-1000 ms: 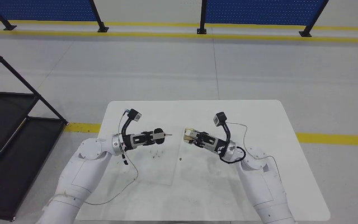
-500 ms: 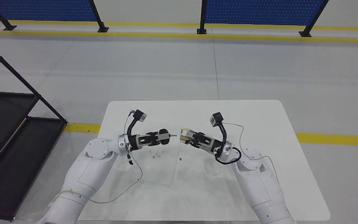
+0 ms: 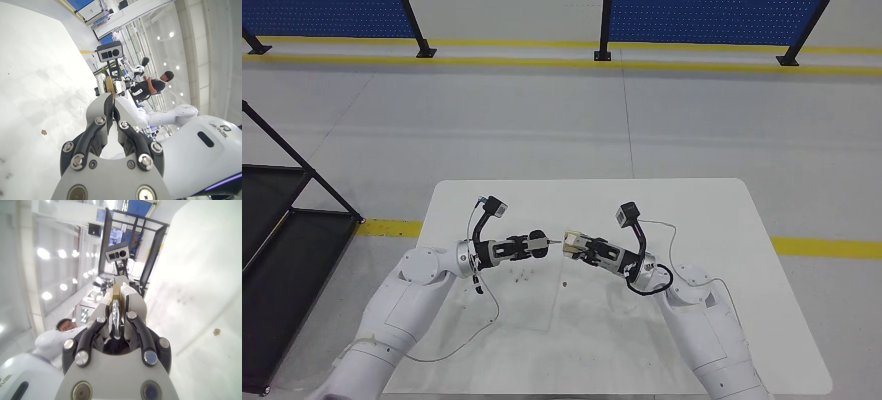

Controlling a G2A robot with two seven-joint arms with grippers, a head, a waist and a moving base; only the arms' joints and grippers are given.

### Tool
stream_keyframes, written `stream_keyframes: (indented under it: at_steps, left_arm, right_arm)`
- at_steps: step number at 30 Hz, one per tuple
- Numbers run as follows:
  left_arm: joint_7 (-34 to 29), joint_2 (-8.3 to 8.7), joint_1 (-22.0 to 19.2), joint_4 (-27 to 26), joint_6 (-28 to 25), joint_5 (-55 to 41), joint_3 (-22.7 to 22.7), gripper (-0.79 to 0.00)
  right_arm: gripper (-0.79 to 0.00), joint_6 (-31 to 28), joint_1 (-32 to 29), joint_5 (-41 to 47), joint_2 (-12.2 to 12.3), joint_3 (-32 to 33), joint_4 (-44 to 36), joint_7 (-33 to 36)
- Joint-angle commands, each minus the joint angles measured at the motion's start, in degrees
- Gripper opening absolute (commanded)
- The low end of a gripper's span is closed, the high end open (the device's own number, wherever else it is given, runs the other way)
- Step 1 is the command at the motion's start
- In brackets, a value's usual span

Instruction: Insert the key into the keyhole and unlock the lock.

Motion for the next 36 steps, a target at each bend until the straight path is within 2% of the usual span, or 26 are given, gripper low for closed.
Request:
stream_keyframes:
  at_steps: [1, 36]
  left_arm:
    - [0.1, 0.00, 0.0, 0.0, 0.1, 0.0, 0.1, -0.785]
    - [0.4, 0.19, -0.2, 0.6, -0.3, -0.5, 0.9, -0.785]
  right_arm:
    - [-0.785, -0.1, 0.0, 0.2, 0.1, -0.1, 0.0, -0.1]
    - [-0.785, -0.9, 0.8, 1.9, 1.7, -3.3, 0.2, -1.7]
